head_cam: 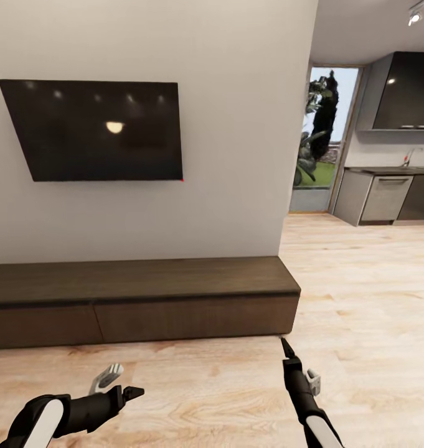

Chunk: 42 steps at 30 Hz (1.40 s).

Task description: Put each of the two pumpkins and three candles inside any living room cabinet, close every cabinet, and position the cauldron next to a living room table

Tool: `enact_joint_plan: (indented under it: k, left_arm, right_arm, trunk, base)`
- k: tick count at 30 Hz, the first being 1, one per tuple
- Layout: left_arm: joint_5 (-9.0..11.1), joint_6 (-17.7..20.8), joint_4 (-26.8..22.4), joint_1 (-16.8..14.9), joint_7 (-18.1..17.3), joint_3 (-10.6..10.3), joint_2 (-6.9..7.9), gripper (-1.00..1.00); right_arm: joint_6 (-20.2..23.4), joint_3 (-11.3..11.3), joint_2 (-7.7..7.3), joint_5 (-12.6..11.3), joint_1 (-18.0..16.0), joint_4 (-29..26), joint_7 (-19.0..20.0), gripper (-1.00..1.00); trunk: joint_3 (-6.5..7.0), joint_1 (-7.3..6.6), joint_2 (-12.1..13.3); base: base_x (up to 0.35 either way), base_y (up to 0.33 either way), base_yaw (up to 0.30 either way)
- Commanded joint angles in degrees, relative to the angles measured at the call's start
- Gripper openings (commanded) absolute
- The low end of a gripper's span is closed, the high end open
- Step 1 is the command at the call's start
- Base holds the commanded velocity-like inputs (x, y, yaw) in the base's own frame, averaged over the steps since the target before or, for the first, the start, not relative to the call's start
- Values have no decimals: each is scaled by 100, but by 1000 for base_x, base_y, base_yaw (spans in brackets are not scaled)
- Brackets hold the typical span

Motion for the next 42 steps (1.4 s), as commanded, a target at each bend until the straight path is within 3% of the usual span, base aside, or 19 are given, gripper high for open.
enact_joint_plan:
  k: [1,14,42]
  left_arm:
    - [2,0,0,0,-30,-3,1,100]
    - [-14,0,364,-2,-77,46,-2,100]
    - [-8,0,387,-1,-86,60,12,100]
  right_arm:
    - [4,-10,-8,-64,0,1,2,100]
    - [18,-38,-21,-129,0,11,-22,100]
    - [18,-29,-14,-127,0,169,-76,100]
  trunk:
    - [-18,23,-42]
    - [-252,308,-563]
    - [-754,923,-1686]
  base:
    - [0,0,0]
    - [0,0,0]
    - [0,0,0]
